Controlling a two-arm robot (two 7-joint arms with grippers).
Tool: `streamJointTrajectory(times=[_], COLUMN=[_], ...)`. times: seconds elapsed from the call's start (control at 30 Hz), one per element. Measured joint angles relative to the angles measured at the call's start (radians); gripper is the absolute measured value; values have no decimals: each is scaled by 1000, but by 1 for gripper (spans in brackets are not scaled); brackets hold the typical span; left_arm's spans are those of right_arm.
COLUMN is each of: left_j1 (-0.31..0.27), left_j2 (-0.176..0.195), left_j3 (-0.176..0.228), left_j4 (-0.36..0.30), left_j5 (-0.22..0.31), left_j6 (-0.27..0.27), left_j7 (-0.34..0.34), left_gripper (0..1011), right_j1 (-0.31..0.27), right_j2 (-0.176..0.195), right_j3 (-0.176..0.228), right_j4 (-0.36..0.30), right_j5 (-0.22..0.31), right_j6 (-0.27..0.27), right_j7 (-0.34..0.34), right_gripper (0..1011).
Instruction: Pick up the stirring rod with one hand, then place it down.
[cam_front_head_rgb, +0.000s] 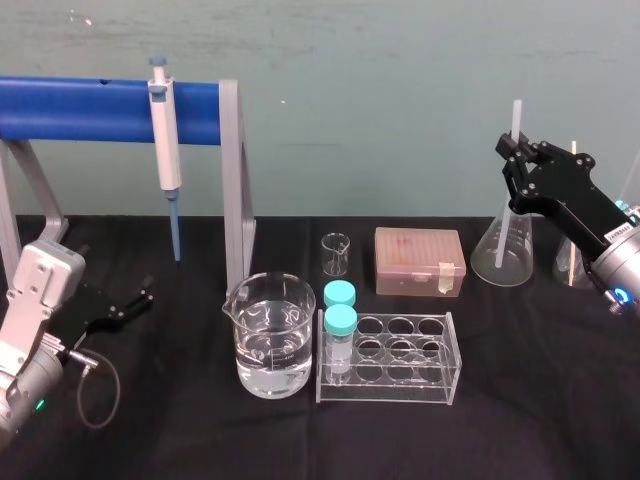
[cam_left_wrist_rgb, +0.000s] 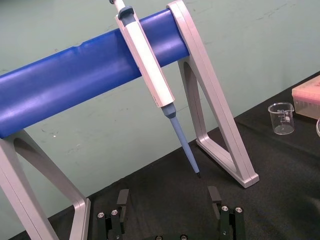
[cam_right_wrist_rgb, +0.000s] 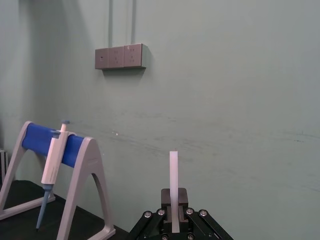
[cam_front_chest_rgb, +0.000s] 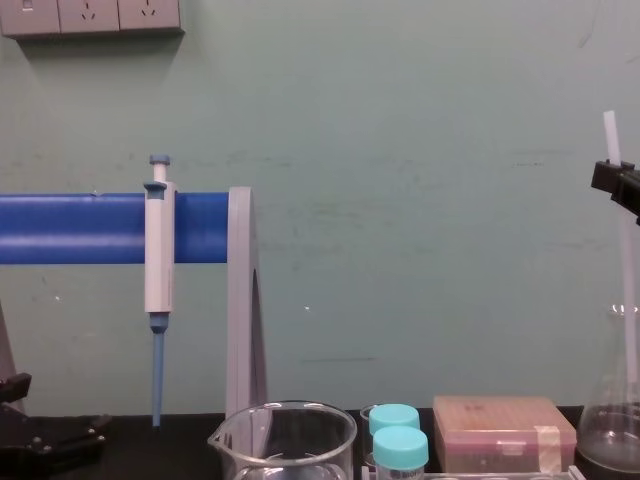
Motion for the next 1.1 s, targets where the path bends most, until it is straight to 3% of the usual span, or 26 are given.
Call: streamJointTrajectory(times=[1.1], left_j1=[0], left_j2=[0], left_j3=[0], left_j4=[0], left_j5=[0], left_j6=[0], left_j7=[0], left_gripper=[1000], right_j1=[-2], right_j2=[-3], right_j3=[-15], right_j4=[0], right_j5=[10], right_j6=[10], right_j7=[1], right_gripper=[70])
